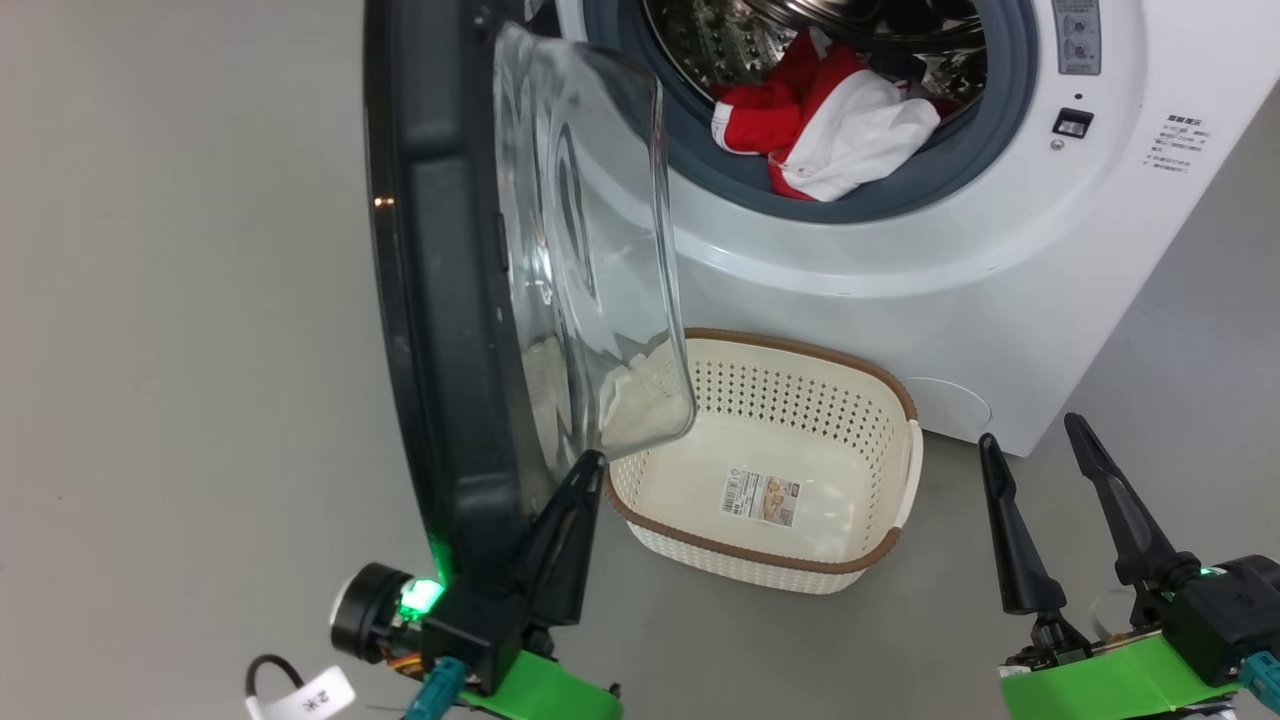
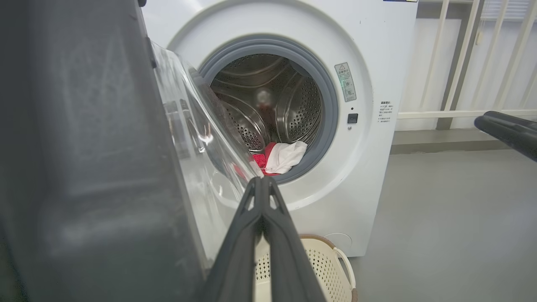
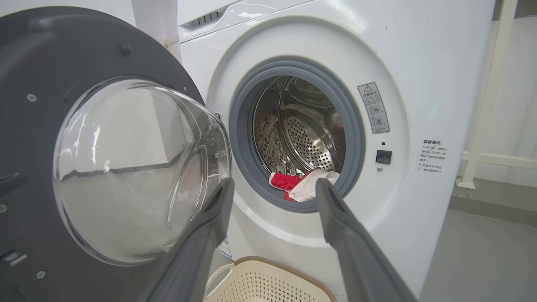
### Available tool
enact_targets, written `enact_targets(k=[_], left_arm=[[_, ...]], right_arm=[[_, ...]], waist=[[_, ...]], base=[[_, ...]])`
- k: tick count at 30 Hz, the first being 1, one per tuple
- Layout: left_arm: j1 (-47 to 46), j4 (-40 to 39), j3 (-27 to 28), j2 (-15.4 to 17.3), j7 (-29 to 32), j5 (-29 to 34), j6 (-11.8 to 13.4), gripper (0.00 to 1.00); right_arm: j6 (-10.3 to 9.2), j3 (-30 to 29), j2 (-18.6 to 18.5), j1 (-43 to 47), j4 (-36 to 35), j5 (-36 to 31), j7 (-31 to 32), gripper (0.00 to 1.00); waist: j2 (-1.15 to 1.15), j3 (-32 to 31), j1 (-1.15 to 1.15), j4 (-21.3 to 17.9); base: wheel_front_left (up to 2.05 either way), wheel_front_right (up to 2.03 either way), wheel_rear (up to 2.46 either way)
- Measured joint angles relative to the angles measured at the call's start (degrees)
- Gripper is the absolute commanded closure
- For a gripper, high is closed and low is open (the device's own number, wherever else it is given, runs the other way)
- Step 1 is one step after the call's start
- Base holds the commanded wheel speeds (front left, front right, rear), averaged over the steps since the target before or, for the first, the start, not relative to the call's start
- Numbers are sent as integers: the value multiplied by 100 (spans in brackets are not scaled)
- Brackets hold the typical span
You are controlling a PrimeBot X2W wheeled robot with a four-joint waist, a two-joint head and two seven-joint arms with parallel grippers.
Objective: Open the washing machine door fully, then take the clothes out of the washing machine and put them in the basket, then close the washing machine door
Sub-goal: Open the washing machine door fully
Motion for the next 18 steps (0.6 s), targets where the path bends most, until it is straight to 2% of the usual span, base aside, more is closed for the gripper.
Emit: enact_targets(k=[9,18], left_arm=[[37,-13,275,175,1,-178,227,100],[122,-13,501,231,0,-288,328,100]], right_arm=[[0,1,0,1,-10,-1,0,0],[0,10,0,1,-19,-2,0,0]], waist=[[0,-14,0,189],[0,-5,0,344]], base=[[0,0,0],[0,0,0]])
